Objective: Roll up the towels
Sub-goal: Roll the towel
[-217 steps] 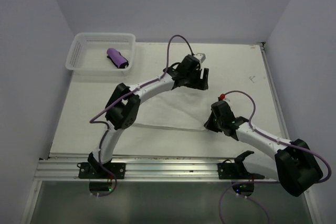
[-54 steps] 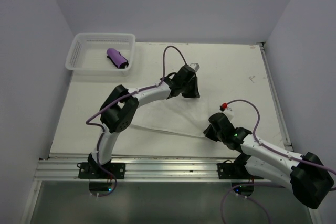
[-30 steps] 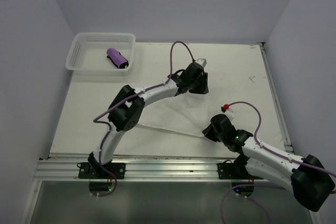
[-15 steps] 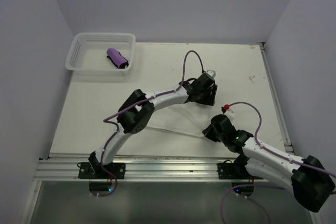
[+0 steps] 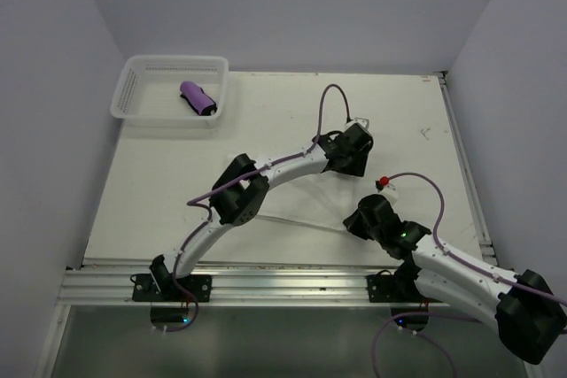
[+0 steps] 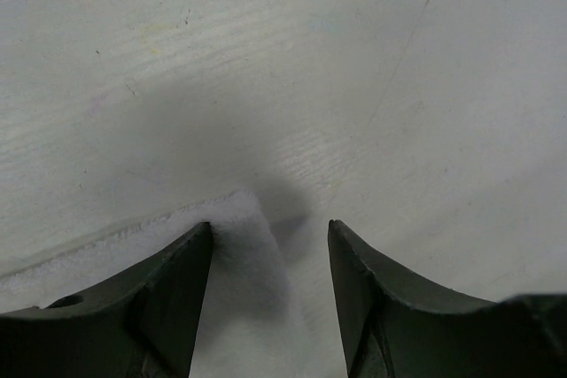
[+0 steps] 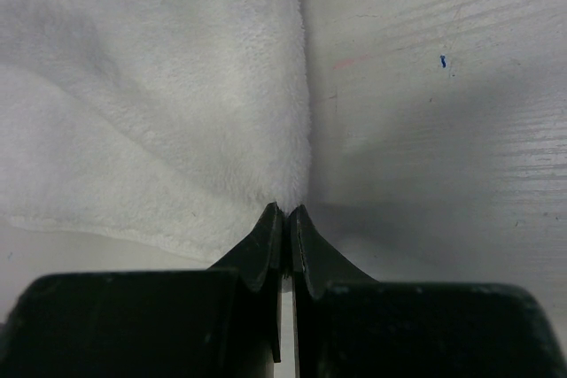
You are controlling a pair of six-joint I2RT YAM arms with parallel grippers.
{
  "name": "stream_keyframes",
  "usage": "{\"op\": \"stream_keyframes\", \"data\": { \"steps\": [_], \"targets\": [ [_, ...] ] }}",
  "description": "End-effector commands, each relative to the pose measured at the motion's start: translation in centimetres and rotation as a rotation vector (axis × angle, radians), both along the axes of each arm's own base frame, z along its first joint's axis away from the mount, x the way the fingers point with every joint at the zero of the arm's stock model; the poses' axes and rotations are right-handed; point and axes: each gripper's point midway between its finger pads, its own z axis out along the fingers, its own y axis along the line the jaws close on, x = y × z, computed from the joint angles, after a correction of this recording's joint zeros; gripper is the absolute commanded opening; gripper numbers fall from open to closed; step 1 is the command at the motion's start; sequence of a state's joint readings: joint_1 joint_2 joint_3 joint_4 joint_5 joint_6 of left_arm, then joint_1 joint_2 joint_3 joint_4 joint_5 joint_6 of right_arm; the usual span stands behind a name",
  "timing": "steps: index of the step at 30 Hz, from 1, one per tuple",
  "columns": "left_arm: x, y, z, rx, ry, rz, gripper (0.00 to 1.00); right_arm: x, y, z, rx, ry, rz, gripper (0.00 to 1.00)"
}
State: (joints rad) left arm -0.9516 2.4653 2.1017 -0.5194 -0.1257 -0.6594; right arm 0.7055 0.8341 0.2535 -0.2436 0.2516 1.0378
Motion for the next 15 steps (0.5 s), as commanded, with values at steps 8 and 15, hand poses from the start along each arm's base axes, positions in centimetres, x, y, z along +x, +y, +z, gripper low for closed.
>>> {"op": "stream_keyframes", "data": {
  "steps": [8, 15],
  "targets": [
    [-1.2, 7.8, -8.0, 0.365, 0.023, 0.096, 0.47, -1.5, -1.0, -1.1, -0.044, 0.028, 0.043, 0.00],
    [-2.2, 7.9, -10.0, 0.391, 0.049, 0.145, 0.27, -1.3, -0.5, 0.1, -0.030, 0.003, 0.075, 0.00]
  ]
}}
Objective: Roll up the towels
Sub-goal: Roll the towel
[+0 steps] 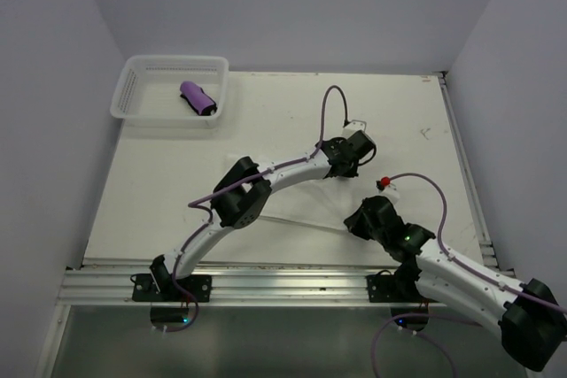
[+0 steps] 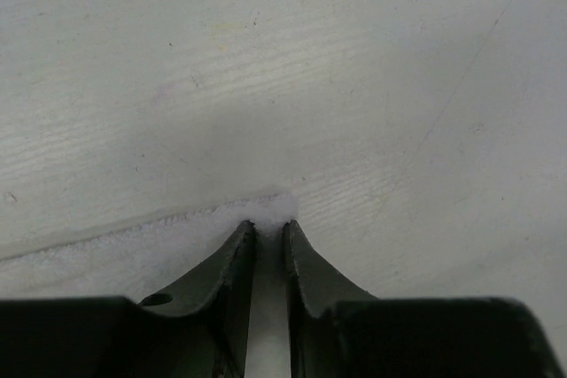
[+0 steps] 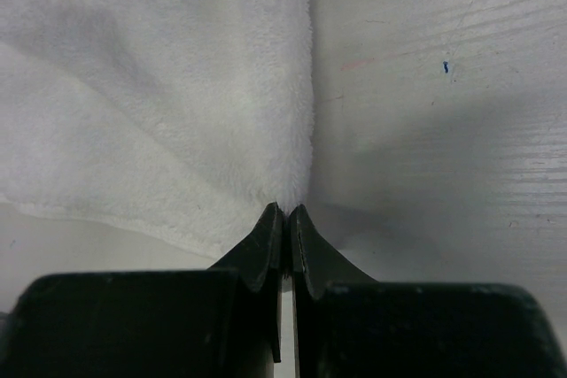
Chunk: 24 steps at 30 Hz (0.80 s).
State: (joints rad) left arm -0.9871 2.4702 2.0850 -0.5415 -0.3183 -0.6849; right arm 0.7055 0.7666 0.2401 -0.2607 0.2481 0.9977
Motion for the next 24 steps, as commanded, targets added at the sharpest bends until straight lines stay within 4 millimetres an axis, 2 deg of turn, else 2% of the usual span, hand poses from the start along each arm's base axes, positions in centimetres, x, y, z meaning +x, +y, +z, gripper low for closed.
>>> {"op": "stream_keyframes", "data": {
  "steps": [1, 4, 7, 8, 9, 10, 11, 12, 14, 15, 18, 20, 21, 23, 24],
  "targets": [
    [-2.5, 6.3, -8.9, 0.267, 0.145, 0.068, 0.20, -1.1, -0.4, -0.2, -0.030, 0.031, 0.045, 0.00],
    [-1.9, 5.7, -7.9, 0.239, 0.129, 0.077, 0.13, -1.1, -0.6, 0.1, -0.036, 0.018, 0.046, 0.00],
    [-0.6, 4.0, -5.0, 0.137, 0.098, 0.078, 0.05, -1.3, -1.5, -0.1, -0.076, 0.015, 0.030, 0.00],
    [-0.6, 4.1, -4.7, 0.116, 0.094, 0.074, 0.03, -1.3, -1.9, -0.1, -0.091, 0.017, 0.021, 0.00],
    [0.3, 2.7, -1.9, 0.027, 0.046, 0.071, 0.02, -1.6, -2.5, -0.2, -0.116, 0.024, 0.012, 0.00],
    [0.4, 2.1, -0.9, -0.035, 0.055, 0.055, 0.02, -1.5, -2.8, -0.2, -0.136, 0.020, 0.014, 0.00],
    [0.1, 2.5, -1.3, -0.065, 0.074, 0.056, 0.01, -1.5, -3.4, -0.3, -0.162, 0.019, 0.006, 0.00],
    [1.0, 1.4, 1.5, -0.168, 0.036, 0.055, 0.01, -1.5, -3.5, -0.3, -0.173, 0.020, 0.008, 0.00],
    [1.4, 1.7, 2.2, -0.238, 0.053, 0.046, 0.00, -1.4, -3.6, -0.3, -0.198, 0.023, 0.019, 0.00],
    [1.9, 1.2, 4.0, -0.286, 0.026, 0.043, 0.00, -1.3, -3.6, -0.1, -0.207, 0.025, 0.021, 0.00],
    [2.7, 1.1, 6.2, -0.350, 0.012, 0.024, 0.00, -1.0, -3.4, 0.0, -0.233, 0.020, 0.042, 0.00],
    [2.7, 1.1, 6.7, -0.396, 0.034, 0.005, 0.00, -0.7, -3.2, 0.3, -0.247, 0.011, 0.057, 0.00],
    [3.0, 1.0, 7.9, -0.435, 0.019, 0.003, 0.00, -0.4, -3.2, 1.1, -0.260, -0.002, 0.051, 0.00],
    [3.8, 1.4, 8.4, -0.469, 0.014, 0.009, 0.00, -0.4, -3.6, 1.4, -0.320, 0.007, 0.066, 0.00],
    [3.6, 1.2, 8.9, -0.487, 0.025, -0.009, 0.00, 0.3, -3.7, 2.6, -0.341, -0.018, 0.053, 0.00]
  ]
}}
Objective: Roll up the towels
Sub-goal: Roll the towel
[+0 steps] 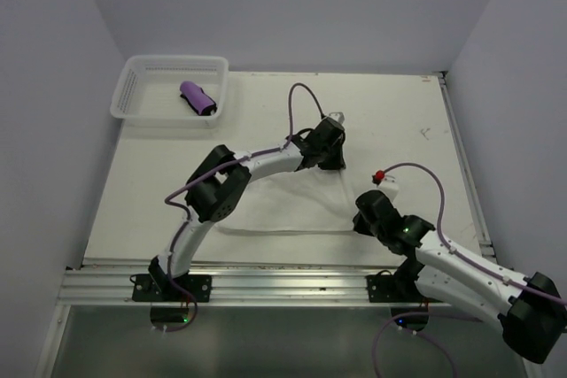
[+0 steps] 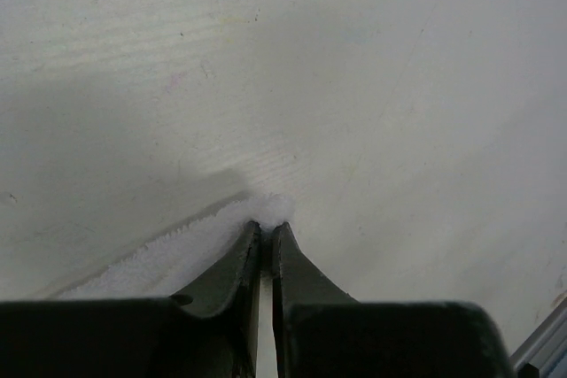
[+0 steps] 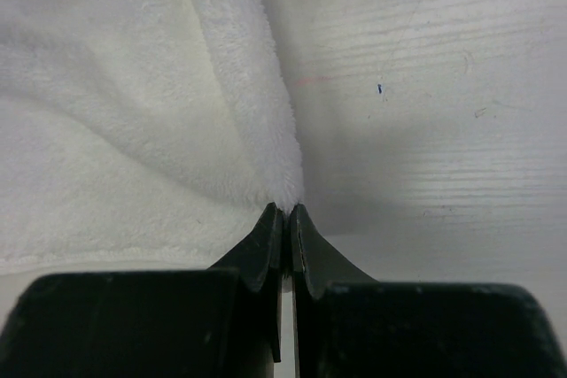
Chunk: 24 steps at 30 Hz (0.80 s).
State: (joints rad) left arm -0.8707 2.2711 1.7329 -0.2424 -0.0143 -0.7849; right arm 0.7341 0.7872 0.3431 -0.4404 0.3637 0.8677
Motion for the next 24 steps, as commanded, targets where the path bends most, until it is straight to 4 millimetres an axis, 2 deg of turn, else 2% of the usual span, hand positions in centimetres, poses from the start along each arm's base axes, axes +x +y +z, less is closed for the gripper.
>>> {"op": "stream_keyframes", "data": {
  "steps": [1, 5, 7, 13, 16, 21, 22, 24],
  "targets": [
    [3.7, -0.2, 7.1, -0.197, -0.105, 0.028, 0.00, 0.5, -1.5, 2.0, -0.152, -0.020, 0.015, 0.00],
    [4.3, 0.4, 8.3, -0.256, -0.109, 0.024, 0.00, 0.3, -2.1, 3.0, -0.242, -0.019, 0.035, 0.00],
    [4.8, 0.6, 9.6, -0.310, -0.126, 0.015, 0.00, 0.3, -2.2, 3.1, -0.274, -0.017, 0.040, 0.00],
    [5.4, 1.8, 10.7, -0.350, -0.136, 0.016, 0.00, 0.3, -1.4, 3.8, -0.429, -0.023, 0.069, 0.00],
    [5.5, 2.4, 10.6, -0.358, -0.132, 0.015, 0.00, 0.4, -0.8, 4.8, -0.504, -0.057, 0.083, 0.00],
    [5.0, 3.2, 9.2, -0.342, -0.121, 0.009, 0.00, 0.3, -0.4, 4.7, -0.612, -0.062, 0.104, 0.00],
    [4.7, 3.5, 8.4, -0.337, -0.106, 0.006, 0.00, 0.3, -0.4, 4.6, -0.623, -0.065, 0.103, 0.00],
    [4.8, 4.0, 8.5, -0.347, -0.112, 0.010, 0.00, 0.2, -0.1, 4.6, -0.655, -0.062, 0.119, 0.00]
  ]
}}
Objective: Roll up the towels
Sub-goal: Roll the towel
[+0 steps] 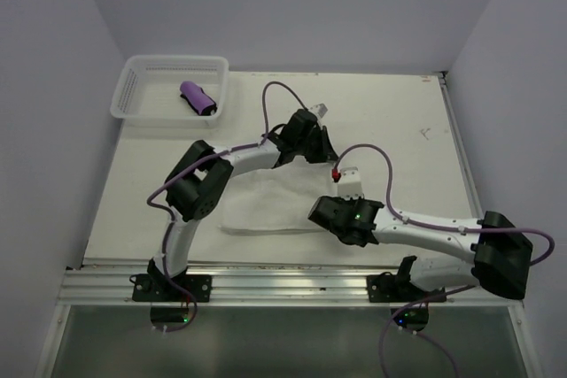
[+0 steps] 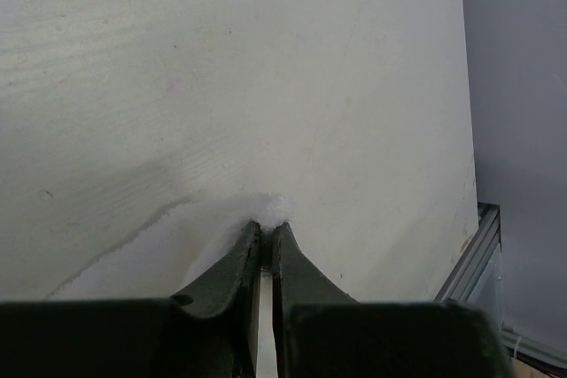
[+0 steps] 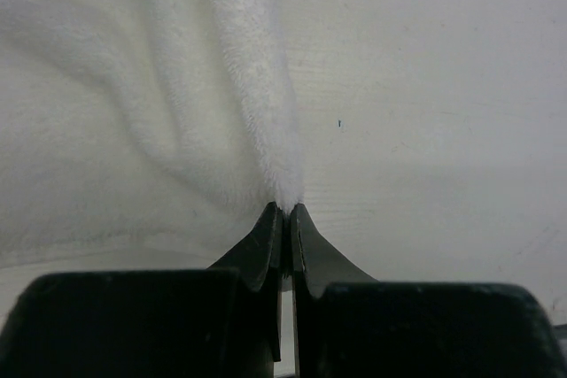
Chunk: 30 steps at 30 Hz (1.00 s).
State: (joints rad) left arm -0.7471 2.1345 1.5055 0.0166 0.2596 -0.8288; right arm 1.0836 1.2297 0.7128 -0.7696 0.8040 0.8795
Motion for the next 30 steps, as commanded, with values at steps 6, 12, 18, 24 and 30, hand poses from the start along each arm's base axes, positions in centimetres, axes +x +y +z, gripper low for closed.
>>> {"op": "stream_keyframes", "data": {
  "steps": [6, 12, 18, 24, 30],
  "targets": [
    [4.0, 3.2, 4.0, -0.065, -0.140, 0.100, 0.00, -0.6, 0.0, 0.2, -0.222, 0.005, 0.043, 0.00],
    [4.0, 3.8, 3.5, -0.050, -0.147, 0.095, 0.00, -0.9, 1.5, -1.0, -0.261, 0.043, 0.075, 0.00],
    [3.9, 3.6, 3.4, -0.065, -0.158, 0.076, 0.00, -1.0, 2.4, -1.3, -0.346, 0.045, 0.100, 0.00],
    [3.9, 4.3, 2.9, -0.046, -0.159, 0.082, 0.00, -1.3, 3.5, -2.0, -0.285, 0.058, 0.118, 0.00],
    [3.9, 4.8, 2.6, -0.039, -0.157, 0.082, 0.00, -1.0, 3.9, -1.5, -0.309, 0.051, 0.147, 0.00]
  ]
}}
